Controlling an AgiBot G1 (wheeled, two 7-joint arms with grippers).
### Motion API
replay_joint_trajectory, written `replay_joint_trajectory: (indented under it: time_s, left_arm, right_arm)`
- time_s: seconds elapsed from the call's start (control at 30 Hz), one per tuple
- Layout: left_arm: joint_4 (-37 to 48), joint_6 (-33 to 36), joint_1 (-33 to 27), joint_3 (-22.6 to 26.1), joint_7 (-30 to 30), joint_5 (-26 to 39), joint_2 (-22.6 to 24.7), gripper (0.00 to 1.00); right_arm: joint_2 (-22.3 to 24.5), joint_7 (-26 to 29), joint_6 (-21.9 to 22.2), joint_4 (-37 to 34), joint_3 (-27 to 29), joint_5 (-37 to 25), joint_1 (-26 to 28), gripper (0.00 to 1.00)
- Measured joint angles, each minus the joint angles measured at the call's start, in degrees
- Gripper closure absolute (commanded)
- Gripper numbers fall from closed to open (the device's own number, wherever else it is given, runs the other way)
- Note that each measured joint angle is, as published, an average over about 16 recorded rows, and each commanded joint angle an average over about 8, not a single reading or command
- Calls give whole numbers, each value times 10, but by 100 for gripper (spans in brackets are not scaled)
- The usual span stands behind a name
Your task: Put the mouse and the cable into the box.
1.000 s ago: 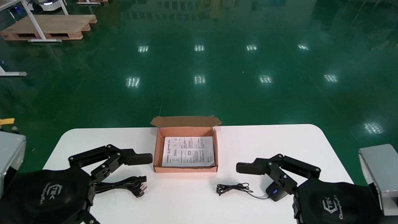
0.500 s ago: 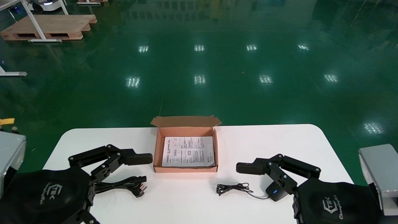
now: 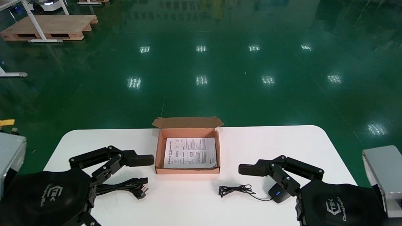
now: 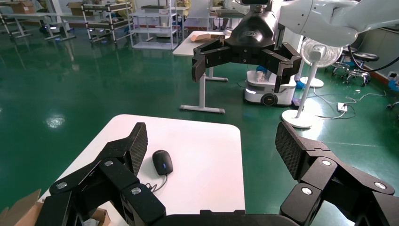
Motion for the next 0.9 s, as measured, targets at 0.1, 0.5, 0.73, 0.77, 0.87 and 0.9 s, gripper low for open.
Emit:
replay_joint_trajectory:
  time_s: [0.1, 0.5, 0.73, 0.77, 0.87, 0.9]
  left_arm:
    - [-1, 2, -1, 4, 0, 9, -2, 0]
    - [3, 16, -108, 122, 40, 324, 33, 0]
    - [58, 2, -198, 201, 74, 542, 101, 0]
    - [68, -2, -206, 207, 77, 560, 111, 0]
    - [93, -11, -220, 219, 82, 594, 132, 0]
    - [100, -13, -223, 221, 82, 601, 137, 0]
  right_arm:
    - [-4, -3, 3, -3, -3, -8, 0, 0]
    - [-84, -47, 58, -81, -81, -192, 67, 0]
    - [-151, -81, 97, -160, -146, -341, 139, 0]
    - [-159, -84, 101, -169, -153, -356, 147, 0]
    - [-175, -92, 110, -190, -167, -389, 164, 0]
    - [-179, -93, 112, -195, -170, -395, 168, 0]
